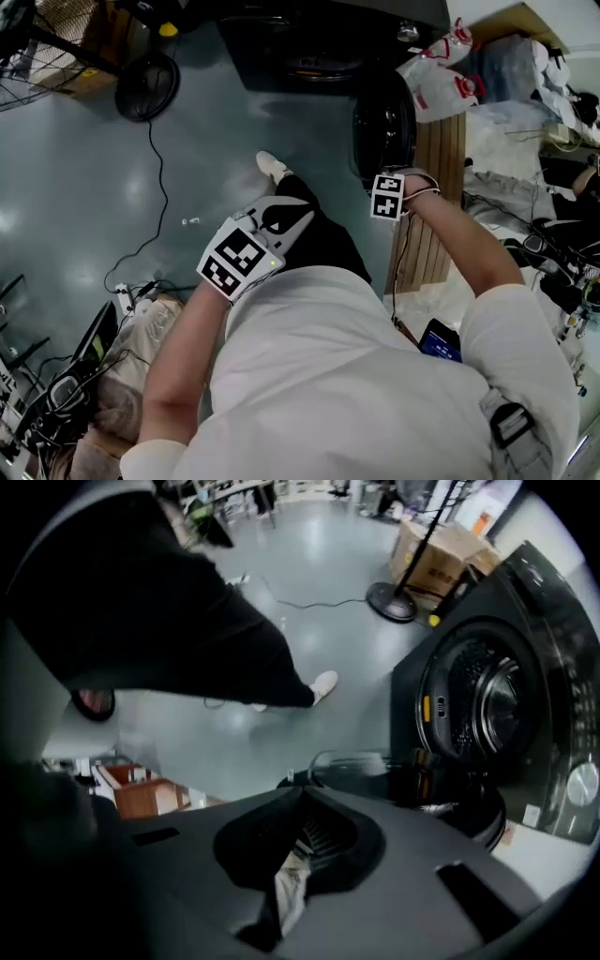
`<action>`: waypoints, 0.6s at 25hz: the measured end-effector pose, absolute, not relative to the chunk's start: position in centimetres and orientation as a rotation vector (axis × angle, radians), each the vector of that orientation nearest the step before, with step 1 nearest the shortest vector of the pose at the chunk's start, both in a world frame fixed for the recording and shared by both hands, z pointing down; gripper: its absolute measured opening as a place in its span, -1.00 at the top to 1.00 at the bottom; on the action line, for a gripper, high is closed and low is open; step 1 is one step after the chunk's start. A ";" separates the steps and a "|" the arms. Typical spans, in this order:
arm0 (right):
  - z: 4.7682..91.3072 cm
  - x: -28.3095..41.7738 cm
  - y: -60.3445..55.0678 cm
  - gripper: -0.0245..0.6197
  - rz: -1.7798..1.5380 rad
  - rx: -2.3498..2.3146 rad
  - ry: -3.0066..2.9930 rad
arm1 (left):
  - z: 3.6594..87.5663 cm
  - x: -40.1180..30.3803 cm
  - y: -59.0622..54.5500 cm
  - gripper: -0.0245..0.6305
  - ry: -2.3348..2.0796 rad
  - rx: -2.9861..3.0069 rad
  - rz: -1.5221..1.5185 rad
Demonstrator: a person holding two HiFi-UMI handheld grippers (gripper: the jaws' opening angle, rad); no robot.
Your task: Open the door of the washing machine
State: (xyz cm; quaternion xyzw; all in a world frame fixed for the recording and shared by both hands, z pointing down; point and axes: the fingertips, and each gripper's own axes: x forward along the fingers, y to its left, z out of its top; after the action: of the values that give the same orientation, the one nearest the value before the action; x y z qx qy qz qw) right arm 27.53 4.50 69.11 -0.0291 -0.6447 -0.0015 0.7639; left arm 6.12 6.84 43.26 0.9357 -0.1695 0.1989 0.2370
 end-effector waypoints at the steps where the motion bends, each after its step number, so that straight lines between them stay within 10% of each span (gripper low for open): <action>1: 68.1 26.6 4.3 0.90 0.055 -0.003 -1.453 | 43.2 6.0 7.1 0.87 -0.479 2.558 0.532; 15: 49.7 14.3 0.2 0.90 0.808 0.524 -2.308 | 40.7 3.5 6.4 0.87 -0.782 2.425 0.433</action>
State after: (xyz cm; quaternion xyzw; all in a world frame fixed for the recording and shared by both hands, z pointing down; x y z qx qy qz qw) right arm 14.26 0.22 49.71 0.1990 -0.8760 0.3065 0.3148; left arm 3.51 6.41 40.73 0.9020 -0.2911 0.1612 0.2751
